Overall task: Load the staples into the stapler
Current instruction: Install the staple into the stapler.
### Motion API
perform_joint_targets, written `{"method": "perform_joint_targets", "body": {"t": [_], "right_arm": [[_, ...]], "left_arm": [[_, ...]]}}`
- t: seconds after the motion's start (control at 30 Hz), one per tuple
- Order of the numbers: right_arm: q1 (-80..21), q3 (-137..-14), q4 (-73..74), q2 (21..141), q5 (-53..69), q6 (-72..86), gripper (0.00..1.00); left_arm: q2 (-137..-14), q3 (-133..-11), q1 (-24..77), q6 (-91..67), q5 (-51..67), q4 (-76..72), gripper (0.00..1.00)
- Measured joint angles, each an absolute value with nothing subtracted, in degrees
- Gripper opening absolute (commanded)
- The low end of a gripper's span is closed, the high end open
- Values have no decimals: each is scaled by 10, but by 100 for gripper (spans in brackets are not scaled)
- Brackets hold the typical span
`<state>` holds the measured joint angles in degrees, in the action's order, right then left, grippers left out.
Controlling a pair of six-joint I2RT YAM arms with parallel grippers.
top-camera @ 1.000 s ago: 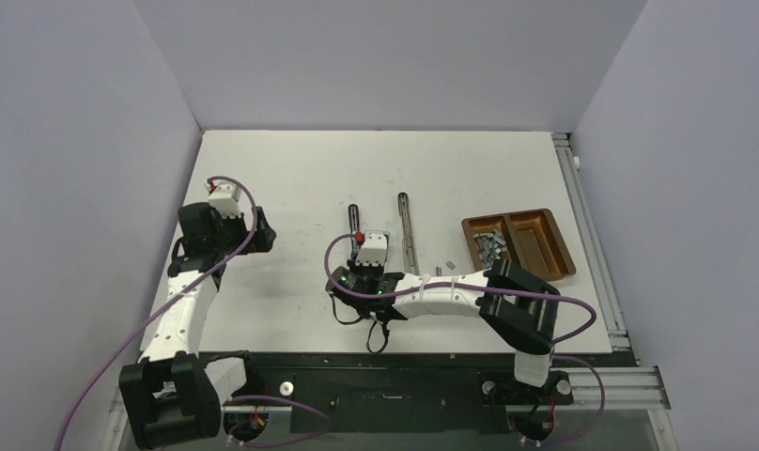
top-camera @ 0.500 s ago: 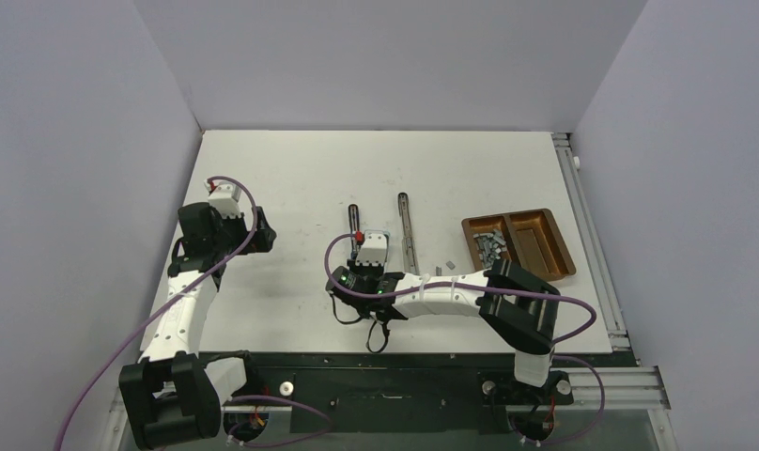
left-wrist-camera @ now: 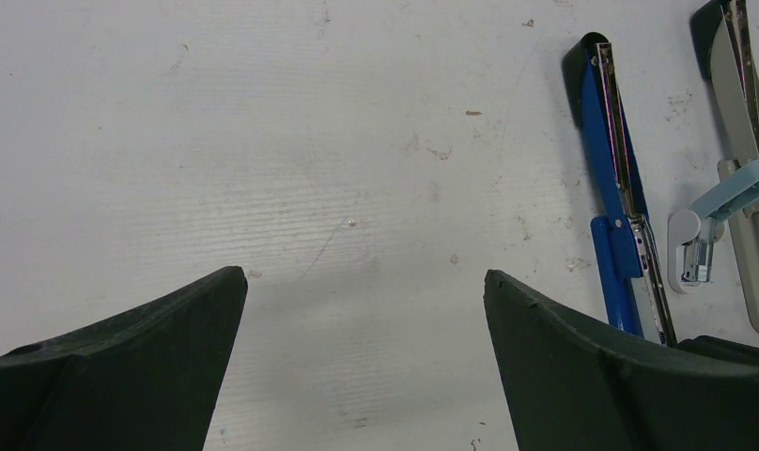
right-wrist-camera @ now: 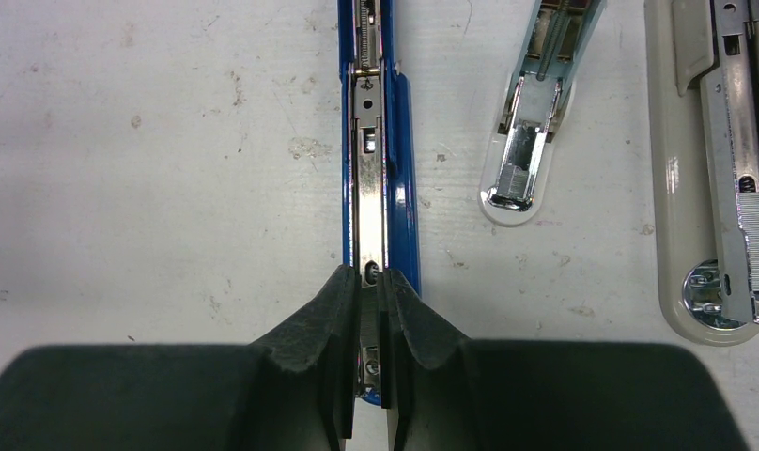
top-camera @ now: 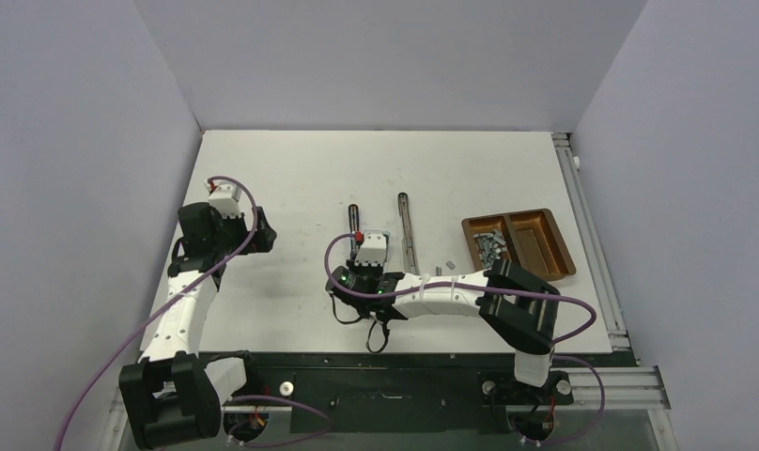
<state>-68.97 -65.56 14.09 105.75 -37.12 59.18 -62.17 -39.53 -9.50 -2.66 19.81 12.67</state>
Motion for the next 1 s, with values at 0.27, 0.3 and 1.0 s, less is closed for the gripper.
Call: {"method": "perform_joint_targets", "body": {"t": [0.27, 0.3, 1.0], "right_arm": [[-693, -656, 141, 1056, -390, 591, 9], [-695, -656, 140, 1056, -392, 590, 9], [-690, -645, 122, 1055, -370, 585, 9]], "left_arm": [[-622, -395, -95, -27, 199, 127, 96], [-622, -395, -95, -27, 199, 127, 96], [-622, -395, -95, -27, 200, 127, 96]]}}
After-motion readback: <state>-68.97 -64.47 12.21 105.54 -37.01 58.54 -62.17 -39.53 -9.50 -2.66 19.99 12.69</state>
